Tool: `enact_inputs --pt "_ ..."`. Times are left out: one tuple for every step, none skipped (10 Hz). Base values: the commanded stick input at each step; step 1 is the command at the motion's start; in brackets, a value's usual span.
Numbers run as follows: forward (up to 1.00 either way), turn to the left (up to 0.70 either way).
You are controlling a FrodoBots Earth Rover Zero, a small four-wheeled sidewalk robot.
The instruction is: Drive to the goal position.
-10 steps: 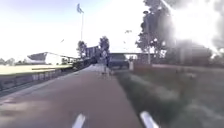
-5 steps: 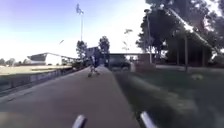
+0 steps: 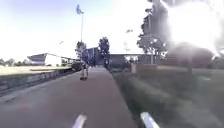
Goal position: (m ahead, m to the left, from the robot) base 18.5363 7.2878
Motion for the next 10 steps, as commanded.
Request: enact_inputs --pt "0.98 0.00" --pt "0.98 0.00" --pt "0.98 0.05" --pt "0.98 0.15" --pt "0.98 0.25" --pt "0.98 0.25" --pt "0.98 0.00" --pt "0.98 0.00" --pt "0.98 0.00" --pt "0.86 0.09"
